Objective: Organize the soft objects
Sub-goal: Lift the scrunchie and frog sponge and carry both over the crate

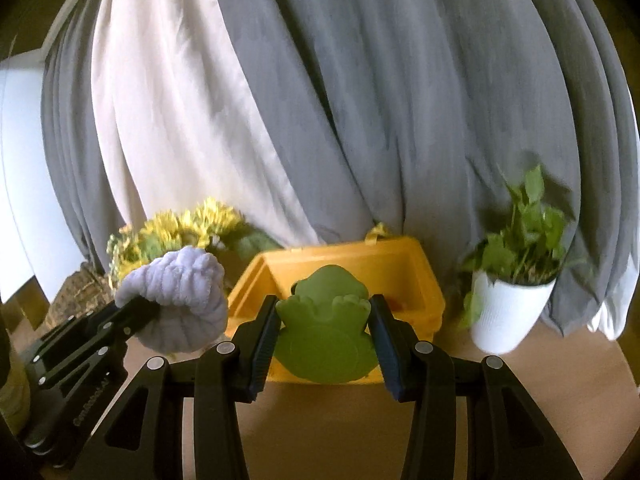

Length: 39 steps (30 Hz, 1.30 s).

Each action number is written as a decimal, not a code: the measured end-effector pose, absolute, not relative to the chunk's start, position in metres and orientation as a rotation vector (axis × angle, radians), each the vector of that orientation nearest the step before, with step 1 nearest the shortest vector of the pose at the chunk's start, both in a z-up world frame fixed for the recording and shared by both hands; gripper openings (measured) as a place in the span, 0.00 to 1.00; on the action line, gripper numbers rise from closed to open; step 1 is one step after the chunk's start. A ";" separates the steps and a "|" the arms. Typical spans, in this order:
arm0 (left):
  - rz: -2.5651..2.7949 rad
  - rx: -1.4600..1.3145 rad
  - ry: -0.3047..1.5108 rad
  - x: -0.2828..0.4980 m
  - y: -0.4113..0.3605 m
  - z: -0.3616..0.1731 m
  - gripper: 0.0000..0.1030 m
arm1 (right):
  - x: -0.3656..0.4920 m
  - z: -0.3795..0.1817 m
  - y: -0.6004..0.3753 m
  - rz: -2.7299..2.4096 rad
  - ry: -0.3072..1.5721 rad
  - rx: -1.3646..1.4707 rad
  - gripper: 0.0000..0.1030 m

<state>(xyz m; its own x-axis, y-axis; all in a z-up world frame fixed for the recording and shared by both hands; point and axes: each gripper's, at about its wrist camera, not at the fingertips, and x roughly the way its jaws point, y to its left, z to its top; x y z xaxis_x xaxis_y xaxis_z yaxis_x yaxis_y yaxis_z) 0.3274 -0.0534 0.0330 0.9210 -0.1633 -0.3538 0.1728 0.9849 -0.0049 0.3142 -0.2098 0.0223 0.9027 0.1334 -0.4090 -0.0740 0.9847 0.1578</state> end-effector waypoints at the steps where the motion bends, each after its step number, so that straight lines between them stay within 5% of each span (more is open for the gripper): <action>1: -0.170 0.031 0.353 0.330 -0.055 0.035 0.17 | 0.317 0.024 -0.211 0.108 0.423 0.139 0.45; 39: -0.148 0.133 0.522 0.501 -0.082 -0.017 0.17 | 0.483 -0.010 -0.230 0.067 0.558 0.072 0.45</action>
<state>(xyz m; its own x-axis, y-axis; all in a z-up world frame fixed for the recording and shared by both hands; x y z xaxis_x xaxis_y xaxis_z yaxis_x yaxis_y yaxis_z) 0.5005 -0.0819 -0.0174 0.8568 -0.1066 -0.5046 0.1740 0.9808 0.0882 0.4831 -0.2304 -0.0096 0.8463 0.0831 -0.5262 -0.0442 0.9953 0.0860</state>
